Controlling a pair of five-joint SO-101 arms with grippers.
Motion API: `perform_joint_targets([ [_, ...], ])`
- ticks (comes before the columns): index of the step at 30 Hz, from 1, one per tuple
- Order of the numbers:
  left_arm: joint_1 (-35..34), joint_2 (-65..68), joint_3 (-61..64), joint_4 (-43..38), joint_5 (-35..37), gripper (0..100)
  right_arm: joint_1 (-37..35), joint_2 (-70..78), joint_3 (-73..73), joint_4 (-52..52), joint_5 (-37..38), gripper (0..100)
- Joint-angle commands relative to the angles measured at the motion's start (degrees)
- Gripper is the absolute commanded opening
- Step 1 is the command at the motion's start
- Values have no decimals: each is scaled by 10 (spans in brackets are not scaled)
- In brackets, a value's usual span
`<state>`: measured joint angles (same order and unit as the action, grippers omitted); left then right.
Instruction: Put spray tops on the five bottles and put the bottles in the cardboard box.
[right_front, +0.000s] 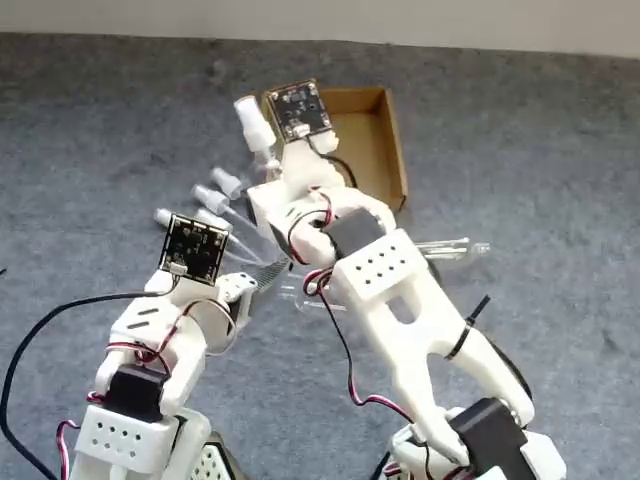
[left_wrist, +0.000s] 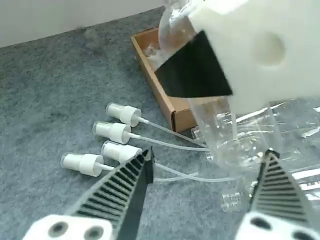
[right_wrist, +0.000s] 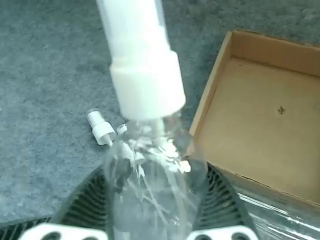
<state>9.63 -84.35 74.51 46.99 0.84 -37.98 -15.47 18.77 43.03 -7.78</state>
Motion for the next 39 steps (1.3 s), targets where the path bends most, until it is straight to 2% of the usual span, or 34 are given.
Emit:
perform_joint_targets([
  [1,-11,5,12,-52,-4,272,-19,-29,-45,44,-8,5],
  [4,-11,5,38,-96,-4,255,-26,-70,-46,89,-7,5],
  [11,-13,5,44,-103,-23,252,-31,-139,-44,145,-4,5],
  [22,-13,3,45,-98,-27,252,-26,-145,-42,150,-3,5],
  [28,-13,0,52,-87,-27,252,52,-85,-48,95,-3,5],
  [32,-8,0,58,-89,-28,252,100,-15,-95,12,2,5],
  [39,-44,4,63,-92,-57,252,111,180,-205,-141,74,5],
])
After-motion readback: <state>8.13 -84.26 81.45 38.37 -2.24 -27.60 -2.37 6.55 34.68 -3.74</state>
